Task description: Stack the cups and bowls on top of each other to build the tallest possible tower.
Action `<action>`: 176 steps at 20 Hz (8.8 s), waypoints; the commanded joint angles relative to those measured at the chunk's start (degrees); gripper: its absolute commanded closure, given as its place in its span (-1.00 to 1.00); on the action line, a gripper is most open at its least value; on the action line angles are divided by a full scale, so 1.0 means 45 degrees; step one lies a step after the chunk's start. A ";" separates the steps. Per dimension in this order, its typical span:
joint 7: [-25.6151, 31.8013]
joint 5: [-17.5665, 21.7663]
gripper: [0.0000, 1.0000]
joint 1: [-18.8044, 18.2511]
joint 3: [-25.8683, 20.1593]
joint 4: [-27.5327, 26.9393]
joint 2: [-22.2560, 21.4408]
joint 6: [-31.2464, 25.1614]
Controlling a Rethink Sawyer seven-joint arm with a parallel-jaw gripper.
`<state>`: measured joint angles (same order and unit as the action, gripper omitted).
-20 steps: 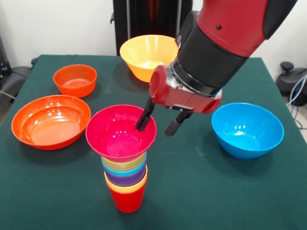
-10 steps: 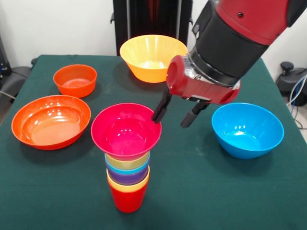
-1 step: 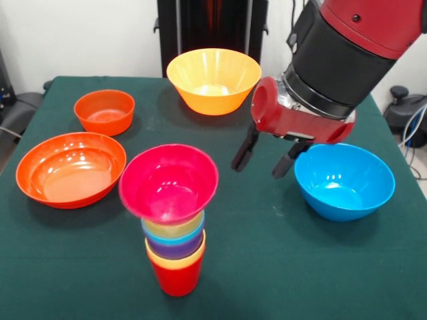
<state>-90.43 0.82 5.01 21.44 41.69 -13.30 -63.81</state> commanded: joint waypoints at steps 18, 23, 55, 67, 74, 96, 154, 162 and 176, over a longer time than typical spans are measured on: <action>-0.4404 -0.0703 -1.00 0.0714 -0.0852 0.1708 0.0264 -0.0288; -0.5105 -0.0958 -1.00 0.0857 -0.0892 0.1747 0.0292 -0.0315; -0.8874 -0.2746 -1.00 0.1305 -0.1378 0.2912 0.0485 0.1274; -0.9596 -0.3700 -1.00 0.1621 -0.1402 0.2855 0.0700 0.1711; -0.9835 -0.4090 -1.00 0.1803 -0.1272 0.3100 0.0928 0.2323; -1.0218 -0.3984 -1.00 0.2160 -0.0808 0.3704 0.1419 0.2814; -1.2500 -0.5362 -1.00 0.2699 -0.0643 0.3308 0.2728 0.3946; -1.2633 -0.5498 -1.00 0.2730 -0.0547 0.3046 0.3094 0.4081; -1.2424 -0.5484 1.00 0.2894 -0.0204 0.2917 0.3352 0.4350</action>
<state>-133.58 -24.18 17.18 23.13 54.16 -1.49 -45.93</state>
